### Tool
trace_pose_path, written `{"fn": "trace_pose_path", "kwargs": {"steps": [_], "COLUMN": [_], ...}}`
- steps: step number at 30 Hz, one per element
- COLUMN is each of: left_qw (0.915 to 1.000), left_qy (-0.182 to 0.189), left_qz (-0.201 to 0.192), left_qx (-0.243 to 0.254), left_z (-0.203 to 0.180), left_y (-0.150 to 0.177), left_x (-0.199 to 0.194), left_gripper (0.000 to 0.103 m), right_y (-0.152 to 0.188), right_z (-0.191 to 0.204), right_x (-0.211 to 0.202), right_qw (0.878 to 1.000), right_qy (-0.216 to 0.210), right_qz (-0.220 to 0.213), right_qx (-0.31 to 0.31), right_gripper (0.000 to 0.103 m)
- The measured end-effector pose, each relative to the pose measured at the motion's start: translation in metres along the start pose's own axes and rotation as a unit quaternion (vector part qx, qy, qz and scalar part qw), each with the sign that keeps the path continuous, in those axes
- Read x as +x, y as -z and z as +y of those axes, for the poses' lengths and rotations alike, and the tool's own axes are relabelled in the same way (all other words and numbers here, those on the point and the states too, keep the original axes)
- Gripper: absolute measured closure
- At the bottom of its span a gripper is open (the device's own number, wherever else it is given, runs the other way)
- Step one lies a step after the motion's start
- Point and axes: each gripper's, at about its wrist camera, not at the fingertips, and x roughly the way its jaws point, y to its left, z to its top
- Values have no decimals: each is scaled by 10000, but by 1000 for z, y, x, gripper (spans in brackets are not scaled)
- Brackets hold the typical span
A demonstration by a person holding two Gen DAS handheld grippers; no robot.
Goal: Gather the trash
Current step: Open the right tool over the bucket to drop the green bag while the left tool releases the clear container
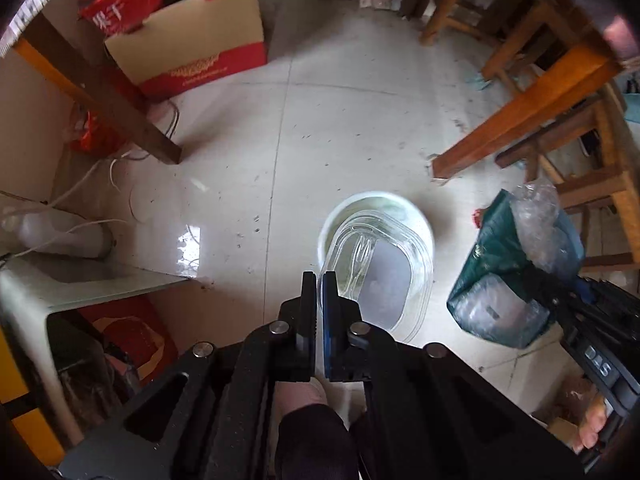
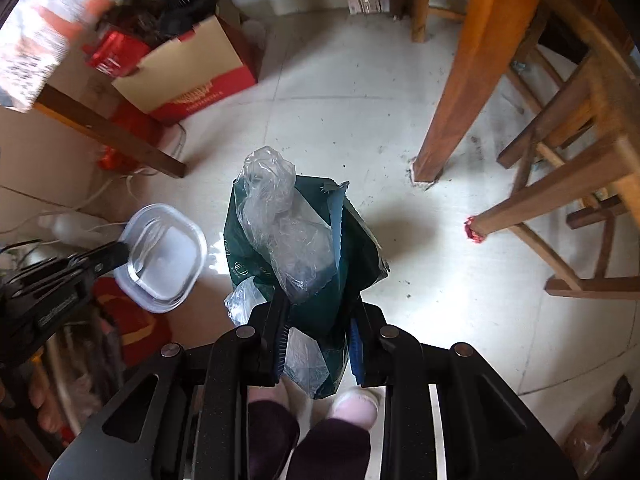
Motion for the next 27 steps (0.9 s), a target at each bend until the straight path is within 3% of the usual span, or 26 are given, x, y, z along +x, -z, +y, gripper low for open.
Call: {"fn": "trace_pose_path", "kwargs": {"steps": [7, 9, 11, 18, 23, 24, 27], "left_qw": [9997, 9994, 9993, 9993, 9984, 9983, 9968], "left_qy": [68, 162, 168, 175, 404, 434, 564], "left_qz": [90, 125, 178, 314, 399, 397, 560], "left_qx": [-220, -292, -289, -103, 51, 58, 122], "left_z": [23, 23, 24, 8, -12, -14, -25], "left_y": [2, 2, 3, 8, 3, 2, -4], "left_x": [57, 68, 81, 104, 103, 102, 96], "left_gripper": [102, 102, 102, 102, 102, 101, 74], "right_y": [-5, -5, -4, 6, 6, 5, 2], "right_z": [4, 3, 1, -6, -9, -10, -9], "right_x": [64, 80, 91, 91, 70, 62, 42], "right_qw": [9998, 9993, 9984, 9975, 9979, 9982, 9988], "right_qy": [133, 156, 67, 226, 251, 248, 241], "right_qz": [124, 330, 518, 636, 562, 515, 390], "right_qx": [36, 102, 224, 185, 187, 194, 197], "right_gripper": [77, 64, 56, 56, 56, 56, 56]}}
